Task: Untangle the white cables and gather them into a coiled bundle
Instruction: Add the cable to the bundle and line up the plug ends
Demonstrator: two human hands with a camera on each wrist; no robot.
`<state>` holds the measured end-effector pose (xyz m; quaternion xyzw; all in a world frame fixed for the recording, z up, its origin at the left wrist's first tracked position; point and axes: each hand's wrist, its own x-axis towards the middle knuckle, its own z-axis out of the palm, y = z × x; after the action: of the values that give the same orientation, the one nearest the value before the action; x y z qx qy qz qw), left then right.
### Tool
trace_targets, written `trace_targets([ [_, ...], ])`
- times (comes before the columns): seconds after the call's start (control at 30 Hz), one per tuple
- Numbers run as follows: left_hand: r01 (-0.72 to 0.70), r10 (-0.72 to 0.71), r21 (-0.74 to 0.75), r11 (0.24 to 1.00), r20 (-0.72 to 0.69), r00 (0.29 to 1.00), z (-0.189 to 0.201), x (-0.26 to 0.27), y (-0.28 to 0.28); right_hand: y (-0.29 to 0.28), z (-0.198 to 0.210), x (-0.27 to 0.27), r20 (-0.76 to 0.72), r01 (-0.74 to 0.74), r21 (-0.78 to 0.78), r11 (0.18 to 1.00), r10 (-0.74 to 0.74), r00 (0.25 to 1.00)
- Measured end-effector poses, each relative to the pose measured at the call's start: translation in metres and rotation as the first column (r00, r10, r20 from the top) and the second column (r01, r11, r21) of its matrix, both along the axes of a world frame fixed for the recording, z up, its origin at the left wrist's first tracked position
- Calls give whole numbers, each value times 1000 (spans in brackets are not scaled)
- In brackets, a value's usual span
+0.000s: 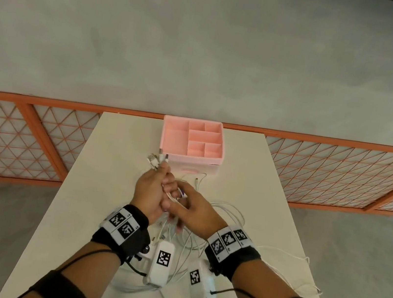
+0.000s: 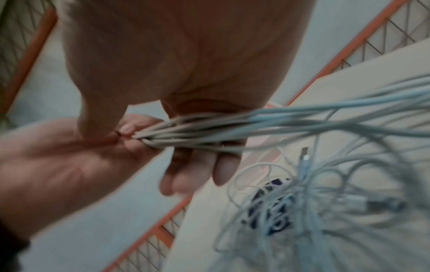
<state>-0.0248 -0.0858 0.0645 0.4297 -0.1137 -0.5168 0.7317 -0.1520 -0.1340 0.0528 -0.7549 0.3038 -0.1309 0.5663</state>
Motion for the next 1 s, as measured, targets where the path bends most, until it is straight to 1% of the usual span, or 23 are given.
trace_targets([
  [0.03, -42, 41, -16, 999, -28, 999, 1, 6, -1, -2, -6, -7, -108, -48, -125, 991, 35, 994],
  [0.07, -80, 79, -23, 996, -46, 996, 1, 15, -2, -5, -14, -16, -214, -106, -238, 965, 54, 975],
  [0.1, -106, 105, -24, 994, -53, 993, 3, 23, -2, -9, -23, -28, -299, -141, -294, 945, 49, 953],
  [0.13, -123, 122, -17, 992, -51, 991, 4, 33, -2, -15, -33, -40, -349, -136, -298, 945, 25, 937],
  [0.2, -141, 141, 2, 990, -32, 990, 7, 49, -2, -26, -48, -64, -402, -65, -285, 956, -58, 914],
  [0.27, -150, 150, 26, 988, -15, 989, 7, 60, 1, -35, -59, -83, -463, -44, -308, 950, -109, 880],
  [0.33, -141, 142, 49, 989, -13, 990, 6, 64, 3, -42, -64, -95, -542, -28, -324, 946, -162, 825],
  [0.4, -113, 114, 63, 992, -11, 993, 3, 60, 4, -47, -63, -100, -612, 23, -297, 955, -209, 763],
  [0.47, -84, 83, 76, 994, 19, 996, 1, 54, 5, -52, -56, -101, -680, 24, -215, 976, -168, 713],
  [0.5, -71, 67, 87, 994, 44, 997, 0, 51, 5, -52, -51, -99, -702, 8, -160, 987, -119, 702],
  [0.53, -54, 47, 94, 994, 76, 996, -1, 47, 4, -54, -47, -97, -705, -17, -109, 994, -65, 707],
  [0.57, -36, 24, 101, 994, 116, 993, -2, 44, 4, -55, -42, -95, -685, -23, -61, 998, -25, 729],
  [0.6, -15, -4, 108, 994, 171, 985, -4, 41, 3, -56, -37, -93, -624, 1, 4, 1000, 2, 782],
  [0.63, 12, -40, 118, 993, 241, 970, -5, 37, 4, -57, -32, -91, -534, 55, 90, 994, 1, 846],
  [0.67, 40, -81, 130, 991, 326, 942, -8, 34, 4, -58, -28, -87, -432, 136, 183, 974, -44, 901],
  [0.7, 65, -120, 146, 987, 412, 903, -10, 29, 4, -57, -23, -82, -344, 223, 267, 938, -123, 931],
  [0.73, 83, -151, 159, 984, 485, 861, -13, 24, 3, -56, -16, -75, -270, 280, 323, 904, -196, 943],
  [0.77, 97, -176, 172, 980, 535, 826, -15, 18, 3, -55, -9, -68, -215, 316, 344, 884, -253, 943],
  [0.83, 119, -202, 178, 977, 583, 787, -17, 8, 0, -50, 1, -55, -137, 351, 327, 877, -323, 936],
  [0.93, 125, -187, 144, 982, 596, 781, -14, -4, -5, -43, 13, -41, 27, 286, 357, 889, -316, 948],
  [1.0, 97, -155, 126, 987, 625, 765, -15, -7, -8, -38, 21, -35, 115, 240, 341, 909, -294, 949],
])
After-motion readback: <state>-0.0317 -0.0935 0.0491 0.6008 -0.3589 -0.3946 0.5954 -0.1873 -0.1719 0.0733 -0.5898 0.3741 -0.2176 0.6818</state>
